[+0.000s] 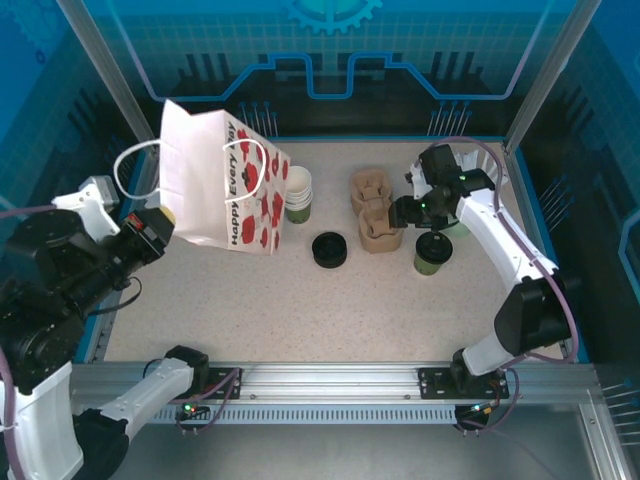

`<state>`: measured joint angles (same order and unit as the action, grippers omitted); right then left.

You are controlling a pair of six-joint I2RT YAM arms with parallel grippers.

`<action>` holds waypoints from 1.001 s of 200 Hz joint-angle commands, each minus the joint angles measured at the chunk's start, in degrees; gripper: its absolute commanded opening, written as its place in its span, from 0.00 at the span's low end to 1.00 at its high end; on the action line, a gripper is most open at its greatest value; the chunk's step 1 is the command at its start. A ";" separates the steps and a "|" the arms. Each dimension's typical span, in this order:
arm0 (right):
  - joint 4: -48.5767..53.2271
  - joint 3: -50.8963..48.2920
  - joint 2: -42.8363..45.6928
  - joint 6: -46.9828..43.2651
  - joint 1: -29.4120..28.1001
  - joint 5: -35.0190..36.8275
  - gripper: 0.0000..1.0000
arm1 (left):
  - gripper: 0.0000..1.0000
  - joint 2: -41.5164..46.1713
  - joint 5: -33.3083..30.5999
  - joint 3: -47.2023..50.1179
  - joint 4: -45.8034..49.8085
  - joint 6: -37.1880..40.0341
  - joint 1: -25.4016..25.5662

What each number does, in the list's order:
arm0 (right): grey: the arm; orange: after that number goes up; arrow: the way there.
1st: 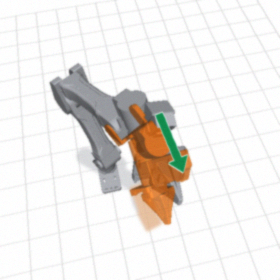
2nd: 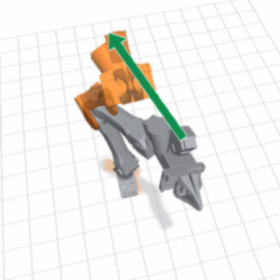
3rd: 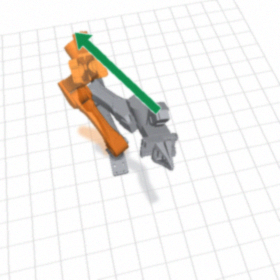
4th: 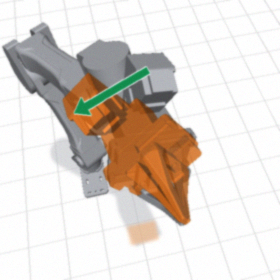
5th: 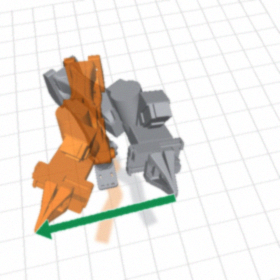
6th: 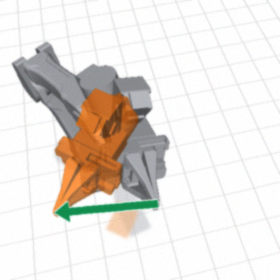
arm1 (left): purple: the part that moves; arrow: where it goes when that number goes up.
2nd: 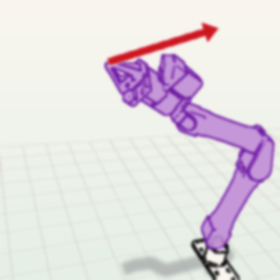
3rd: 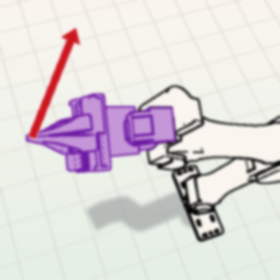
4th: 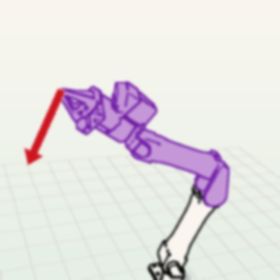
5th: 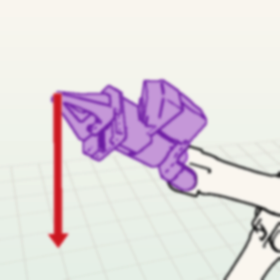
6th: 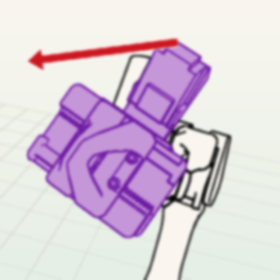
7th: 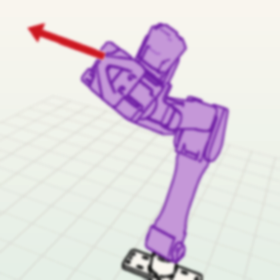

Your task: Pack the takeout coffee

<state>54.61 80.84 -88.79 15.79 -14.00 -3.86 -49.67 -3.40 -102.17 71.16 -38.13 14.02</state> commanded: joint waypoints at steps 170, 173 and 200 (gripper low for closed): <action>-3.52 6.32 -15.00 -3.31 4.27 -8.40 0.43 | 0.06 6.15 9.65 38.91 -13.82 -14.09 1.02; -3.62 6.31 -15.04 -3.31 4.30 -8.44 0.42 | 0.06 5.99 9.57 39.03 -13.88 -14.08 1.13; -3.83 6.14 -15.55 -3.22 4.35 -9.14 0.37 | 0.11 5.21 9.46 39.81 -14.30 -14.58 2.43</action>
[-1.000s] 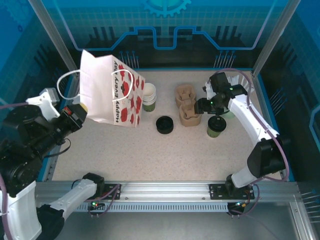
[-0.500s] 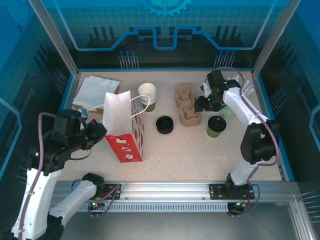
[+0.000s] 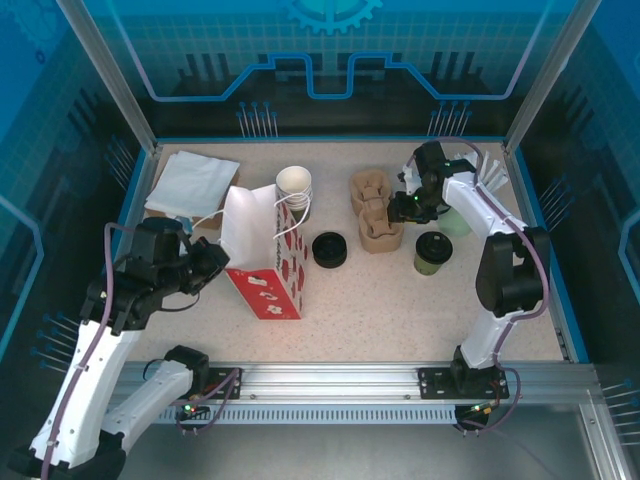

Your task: Pack the takeout coffee

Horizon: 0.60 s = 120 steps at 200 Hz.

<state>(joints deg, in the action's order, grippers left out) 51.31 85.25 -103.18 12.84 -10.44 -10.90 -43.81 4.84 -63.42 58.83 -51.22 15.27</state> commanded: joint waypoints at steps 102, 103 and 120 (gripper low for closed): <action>0.06 1.73 0.99 -1.06 1.76 -4.27 0.16 | 0.60 -1.17 -0.61 -2.33 -0.45 0.58 3.10; 0.08 1.70 1.06 -1.10 1.79 -4.33 0.15 | 0.61 -1.18 -0.62 -2.50 -0.37 0.72 3.10; 0.67 1.81 2.17 -1.54 2.22 -5.24 0.14 | 0.66 -1.14 -1.93 -5.47 1.01 2.81 3.10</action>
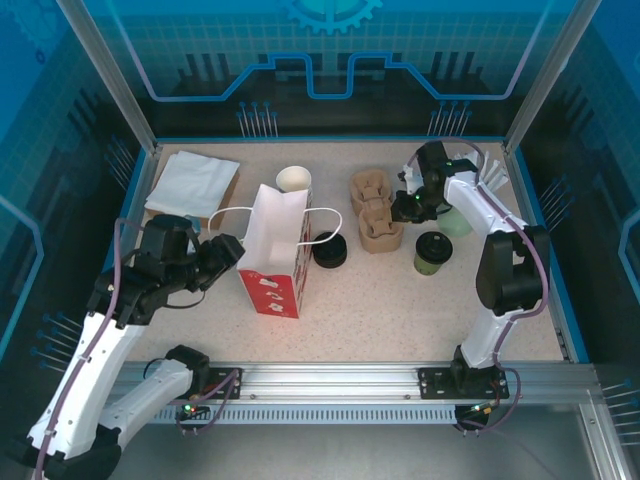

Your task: Pack the takeout coffee

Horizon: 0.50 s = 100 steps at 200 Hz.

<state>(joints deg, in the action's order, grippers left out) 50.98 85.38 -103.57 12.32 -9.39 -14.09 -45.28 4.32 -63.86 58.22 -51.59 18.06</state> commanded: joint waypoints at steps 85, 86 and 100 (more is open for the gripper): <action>2.42 1.85 11.93 -0.96 3.33 -12.39 0.07 | 0.70 0.51 0.12 -13.27 -6.84 8.82 0.30; 2.40 1.91 12.09 -0.88 3.37 -12.47 0.07 | 0.70 0.44 0.32 -13.29 -7.08 8.80 0.30; 2.29 2.61 14.32 0.28 3.68 -13.67 0.07 | 0.68 -0.59 2.97 -13.97 -10.48 8.97 0.30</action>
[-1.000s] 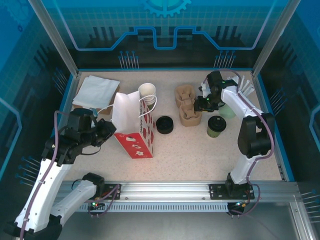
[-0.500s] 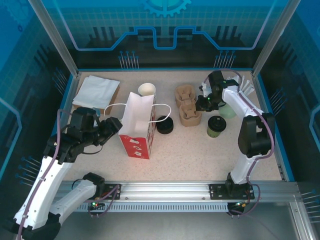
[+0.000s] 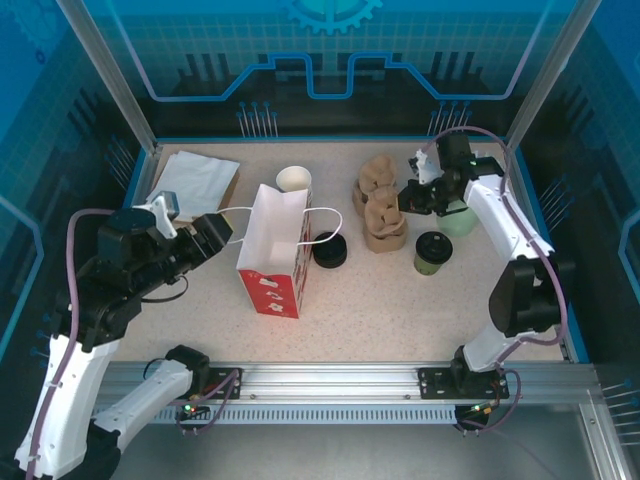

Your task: Pack the takeout coffee

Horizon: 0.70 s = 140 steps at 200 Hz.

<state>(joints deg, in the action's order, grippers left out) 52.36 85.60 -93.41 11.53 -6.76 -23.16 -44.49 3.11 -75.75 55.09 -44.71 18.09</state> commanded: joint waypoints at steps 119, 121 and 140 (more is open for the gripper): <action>-22.38 -1.64 27.11 27.39 0.90 -18.97 0.04 | 0.64 -23.11 18.42 -10.39 -37.89 1.38 13.22; -22.50 -1.64 27.19 27.58 0.79 -19.37 0.04 | 0.64 -23.52 18.59 -10.74 -38.11 1.38 13.34; -22.81 -1.75 28.22 29.21 0.14 -21.45 0.04 | 0.63 -27.25 19.60 -13.73 -39.70 1.51 14.56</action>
<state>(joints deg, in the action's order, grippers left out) 32.91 85.08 -65.91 35.66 -5.98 -39.29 -68.86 19.05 -85.14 21.85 -44.60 31.20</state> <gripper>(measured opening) 0.044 0.635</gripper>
